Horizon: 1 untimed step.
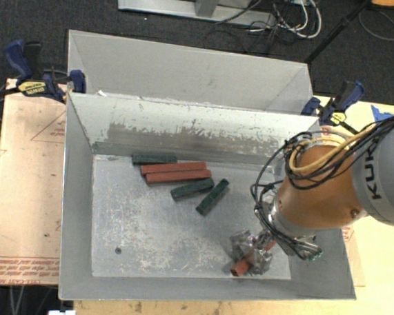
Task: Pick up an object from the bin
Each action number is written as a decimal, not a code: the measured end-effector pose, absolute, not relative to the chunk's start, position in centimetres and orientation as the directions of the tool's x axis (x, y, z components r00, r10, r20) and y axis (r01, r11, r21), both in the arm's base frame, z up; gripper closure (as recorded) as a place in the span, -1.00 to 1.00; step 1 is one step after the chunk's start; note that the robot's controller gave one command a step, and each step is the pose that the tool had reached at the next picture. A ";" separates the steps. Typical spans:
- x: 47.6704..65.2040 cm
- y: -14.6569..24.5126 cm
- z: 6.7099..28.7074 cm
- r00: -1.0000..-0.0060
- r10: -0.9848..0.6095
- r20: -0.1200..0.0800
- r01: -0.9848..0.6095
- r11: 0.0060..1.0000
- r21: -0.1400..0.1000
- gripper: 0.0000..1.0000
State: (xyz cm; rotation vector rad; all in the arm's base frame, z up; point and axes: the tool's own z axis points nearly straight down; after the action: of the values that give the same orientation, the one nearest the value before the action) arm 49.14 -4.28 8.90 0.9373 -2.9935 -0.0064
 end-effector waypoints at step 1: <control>49.2 -4.3 10.6 -0.822 -0.569 0.001 -0.569 0.822 0.003 1.00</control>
Offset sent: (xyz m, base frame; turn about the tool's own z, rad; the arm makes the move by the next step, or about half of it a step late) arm 0.0000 -0.0001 0.0378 0.0000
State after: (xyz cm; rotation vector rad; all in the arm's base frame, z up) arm 49.22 -4.27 10.59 0.9366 -2.9967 -0.0048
